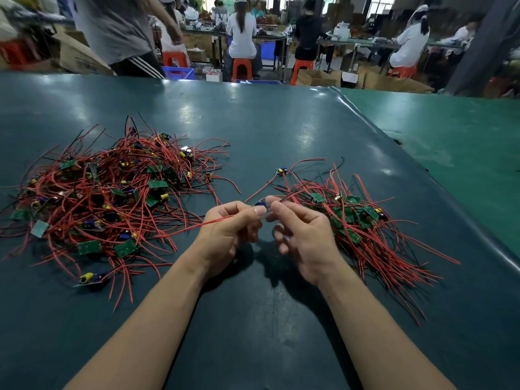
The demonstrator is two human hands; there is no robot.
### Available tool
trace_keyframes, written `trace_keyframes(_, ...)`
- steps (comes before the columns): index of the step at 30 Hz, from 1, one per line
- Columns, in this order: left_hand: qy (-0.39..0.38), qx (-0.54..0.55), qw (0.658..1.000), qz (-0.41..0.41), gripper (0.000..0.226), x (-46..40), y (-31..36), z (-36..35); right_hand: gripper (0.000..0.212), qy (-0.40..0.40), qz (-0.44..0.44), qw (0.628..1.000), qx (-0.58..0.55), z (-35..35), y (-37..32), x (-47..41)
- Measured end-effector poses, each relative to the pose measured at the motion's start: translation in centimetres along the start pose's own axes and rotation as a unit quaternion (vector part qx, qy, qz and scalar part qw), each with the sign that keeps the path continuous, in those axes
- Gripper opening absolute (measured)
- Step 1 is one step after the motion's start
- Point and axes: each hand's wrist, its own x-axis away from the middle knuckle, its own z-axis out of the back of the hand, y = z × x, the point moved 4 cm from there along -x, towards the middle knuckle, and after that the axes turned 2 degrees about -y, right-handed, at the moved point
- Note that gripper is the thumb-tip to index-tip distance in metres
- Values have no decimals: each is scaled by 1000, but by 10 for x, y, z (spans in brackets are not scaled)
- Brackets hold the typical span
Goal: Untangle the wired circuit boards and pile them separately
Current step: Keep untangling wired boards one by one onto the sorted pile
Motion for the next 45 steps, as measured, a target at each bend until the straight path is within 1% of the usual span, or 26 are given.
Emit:
trace_keyframes(1, -9, -13, 1000, 7, 26, 0, -2, -1, 9, 8, 9, 1000, 6, -1, 0, 0)
trace_keyframes(3, -16, -20, 1000, 17, 28, 1, -2, -2, 12, 55, 38, 998, 4, 6, -7, -1)
trace_keyframes(5, -11, -5, 1000, 16, 35, 1, -1, -1, 17, 101, 72, 992, -17, 16, -13, -4)
trace_keyframes(6, -10, 12, 1000, 10, 33, 1, 1, 0, 18, 118, 91, 988, -34, 20, -16, -4)
trace_keyframes(9, -14, 111, 994, -14, 30, 0, 8, 2, 18, 167, 140, 973, -81, 29, -23, -4)
trace_keyframes(12, -14, 222, 975, -25, 26, 0, 15, 10, 20, 198, 164, 957, -135, 38, -29, -4)
trace_keyframes(13, -11, 239, 971, -23, 28, -1, 15, 12, 20, 189, 154, 961, -133, 37, -28, -4)
trace_keyframes(14, -10, 247, 969, -19, 30, 0, 15, 13, 18, 166, 138, 971, -107, 33, -25, -5)
trace_keyframes(15, -12, 243, 970, -15, 27, -1, 15, 13, 14, 130, 124, 982, -51, 25, -20, -4)
trace_keyframes(16, -17, 228, 974, -10, 18, -1, 13, 11, 9, 86, 117, 989, 24, 14, -14, -2)
trace_keyframes(17, -16, 197, 980, -1, 14, -1, 11, 8, 13, 41, 121, 986, 104, 4, -7, 0)
trace_keyframes(19, -11, 106, 994, 34, 17, 1, 5, 6, 29, -37, 154, 960, 232, -11, 6, 5)
trace_keyframes(21, -41, 36, 997, 57, 23, 3, 1, 2, 32, -60, 182, 936, 295, -16, 8, 7)
trace_keyframes(23, -84, 19, 994, 62, 24, 3, 1, -2, 36, -47, 199, 939, 275, -11, 6, 6)
trace_keyframes(25, -106, 13, 991, 77, 24, 2, 1, -3, 35, -34, 218, 942, 252, -10, 3, 7)
trace_keyframes(28, -105, 6, 990, 99, 33, 1, -2, -2, 20, -29, 228, 939, 256, -14, 3, 9)
trace_keyframes(30, -85, 4, 991, 104, 41, -1, -3, -2, 17, -26, 228, 945, 235, -13, 5, 7)
trace_keyframes(32, -53, 2, 992, 116, 61, -3, -4, -1, 18, 4, 247, 941, 230, -11, 3, 8)
trace_keyframes(34, -32, 21, 993, 116, 63, -5, -4, 1, 16, 69, 263, 941, 203, -8, -2, 10)
trace_keyframes(36, -31, 45, 993, 107, 64, -6, -3, 1, 14, 156, 249, 950, 111, 3, -6, 8)
trace_keyframes(37, -31, 49, 993, 103, 64, -6, -3, 1, 17, 199, 233, 950, 55, 10, -8, 6)
trace_keyframes(39, -31, 47, 993, 101, 63, -6, -4, 2, 25, 276, 195, 941, -34, 25, -10, 2)
trace_keyframes(40, -31, 46, 993, 101, 62, -6, -4, 1, 27, 302, 176, 935, -56, 31, -9, 1)
trace_keyframes(42, -33, 46, 993, 101, 61, -6, -3, 1, 25, 323, 141, 933, -69, 37, -4, -2)
trace_keyframes(45, -33, 49, 993, 98, 59, -5, -3, 2, 29, 311, 115, 942, -47, 36, 1, -4)
